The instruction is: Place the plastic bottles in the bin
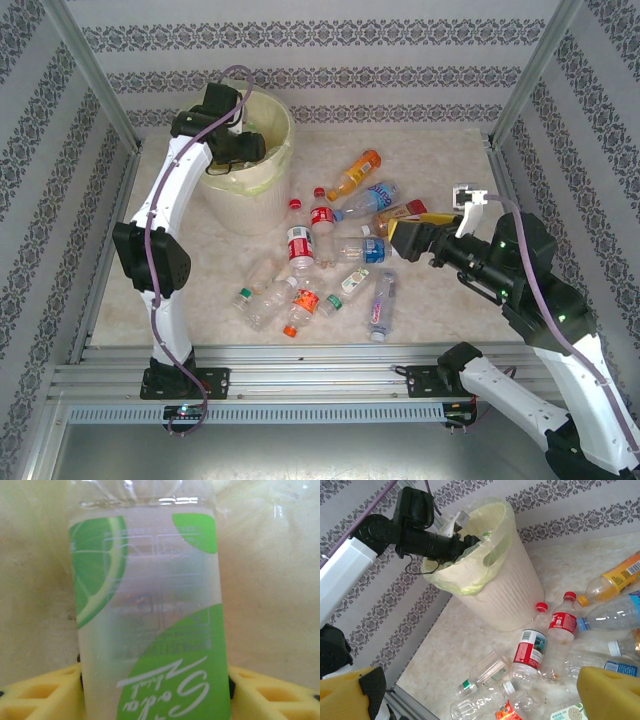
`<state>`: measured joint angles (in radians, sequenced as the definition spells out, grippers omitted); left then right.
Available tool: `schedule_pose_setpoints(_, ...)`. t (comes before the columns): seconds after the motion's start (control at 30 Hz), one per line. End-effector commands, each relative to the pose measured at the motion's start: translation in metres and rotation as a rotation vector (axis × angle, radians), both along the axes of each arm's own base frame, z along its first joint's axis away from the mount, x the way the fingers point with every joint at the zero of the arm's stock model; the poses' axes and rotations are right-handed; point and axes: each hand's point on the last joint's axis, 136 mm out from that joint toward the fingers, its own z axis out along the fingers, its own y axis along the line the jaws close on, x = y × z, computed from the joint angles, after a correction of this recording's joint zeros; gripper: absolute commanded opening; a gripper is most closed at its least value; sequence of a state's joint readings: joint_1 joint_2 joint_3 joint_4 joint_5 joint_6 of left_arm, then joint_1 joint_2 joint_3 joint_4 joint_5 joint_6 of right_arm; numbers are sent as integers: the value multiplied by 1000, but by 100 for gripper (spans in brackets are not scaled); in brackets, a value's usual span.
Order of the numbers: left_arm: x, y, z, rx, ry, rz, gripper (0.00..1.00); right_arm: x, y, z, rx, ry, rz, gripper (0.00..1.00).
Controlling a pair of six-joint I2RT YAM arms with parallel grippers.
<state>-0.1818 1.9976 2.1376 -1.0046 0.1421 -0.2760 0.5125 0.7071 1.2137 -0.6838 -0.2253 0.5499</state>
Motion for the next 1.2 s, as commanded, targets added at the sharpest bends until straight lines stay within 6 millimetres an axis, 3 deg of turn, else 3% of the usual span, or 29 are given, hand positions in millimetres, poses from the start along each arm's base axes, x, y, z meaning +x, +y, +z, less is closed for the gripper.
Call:
schedule_pose_setpoints(0.0,-8,4,3,3,14,-12,73,1,-6,-19,-23,56,-34,98)
schedule_pose_setpoints(0.2,-11,1,24,-28,-29,-21,100,0,-12,-47,-60,137,-69,98)
schedule_pose_setpoints(0.4,-16,-5,57,-74,-99,-41,100,-1,-16,-79,-85,227,-94,98)
schedule_pose_setpoints(0.67,-38,-16,115,-146,-234,-114,100,-2,-33,-145,-193,429,-202,96)
schedule_pose_setpoints(0.93,-80,-18,156,-185,-345,-172,100,-8,-45,-207,-294,604,-265,83)
schedule_pose_setpoints(1.17,-138,-43,167,-362,-429,-317,100,-7,-43,-251,-306,712,-280,76)
